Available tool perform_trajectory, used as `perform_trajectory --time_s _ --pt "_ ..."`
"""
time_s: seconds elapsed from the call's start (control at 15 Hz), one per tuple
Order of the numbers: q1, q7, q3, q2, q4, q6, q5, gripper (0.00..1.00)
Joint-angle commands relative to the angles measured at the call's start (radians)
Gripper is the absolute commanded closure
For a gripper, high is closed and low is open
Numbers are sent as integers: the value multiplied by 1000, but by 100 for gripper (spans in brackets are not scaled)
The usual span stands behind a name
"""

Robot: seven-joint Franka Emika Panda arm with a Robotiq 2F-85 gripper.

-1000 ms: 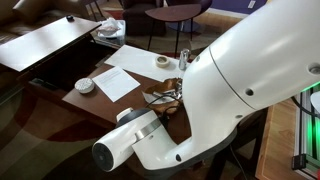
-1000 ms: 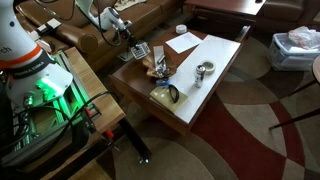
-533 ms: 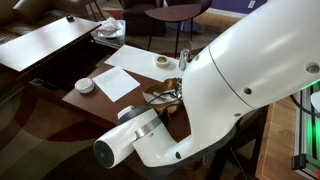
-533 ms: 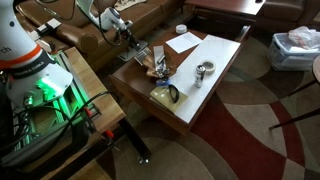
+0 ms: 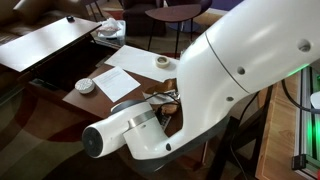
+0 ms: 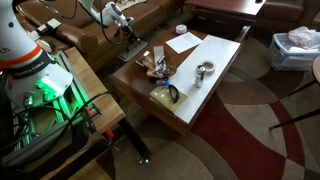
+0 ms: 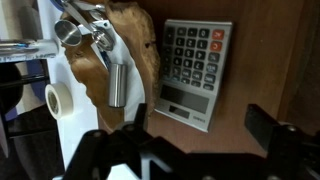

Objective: Remove the calculator from the wooden bowl and put it on the table

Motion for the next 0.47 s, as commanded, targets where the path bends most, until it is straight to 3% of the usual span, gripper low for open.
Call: perform_trajectory --time_s 0.0,0.33,0.4 --pt "-68 49 14 -81 -37 62 60 0" --pt "-125 220 -14 -153 -88 114 104 0" --pt "-120 148 -11 -117 -26 71 77 0"
